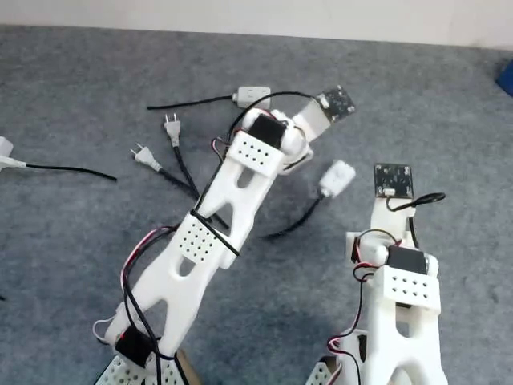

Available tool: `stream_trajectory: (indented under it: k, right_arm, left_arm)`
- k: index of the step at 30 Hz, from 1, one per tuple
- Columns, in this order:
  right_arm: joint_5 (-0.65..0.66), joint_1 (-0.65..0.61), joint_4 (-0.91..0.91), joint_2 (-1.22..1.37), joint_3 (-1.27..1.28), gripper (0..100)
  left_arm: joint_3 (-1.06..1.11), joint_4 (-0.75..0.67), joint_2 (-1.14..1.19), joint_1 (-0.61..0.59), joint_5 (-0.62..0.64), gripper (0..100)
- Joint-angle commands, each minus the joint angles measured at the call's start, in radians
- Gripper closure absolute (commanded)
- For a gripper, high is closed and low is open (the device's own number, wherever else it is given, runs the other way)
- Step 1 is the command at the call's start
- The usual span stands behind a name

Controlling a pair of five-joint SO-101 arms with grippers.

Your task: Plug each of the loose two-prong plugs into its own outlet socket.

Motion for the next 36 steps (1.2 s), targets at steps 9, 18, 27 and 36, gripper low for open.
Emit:
stream_trajectory:
  k: [9,18,27,36]
  right_arm:
    - [0.048,0.446,0.004,0.001,-0.180,66.7]
    - [0.049,0.783,-0.102,0.159,-0.268,66.7]
    - [0.043,1.064,-0.127,0.424,-0.510,66.7]
    - [0.043,1.012,-0.079,0.444,-0.533,66.7]
  left_arm:
    - [-0.042,0.026,-0.145,-0.005,0.012,82]
    - [-0.041,0.032,-0.162,0.097,0.012,82]
    - [-0.042,0.028,-0.065,0.088,0.012,82]
    - [-0.045,0.026,-0.019,0.088,0.011,82]
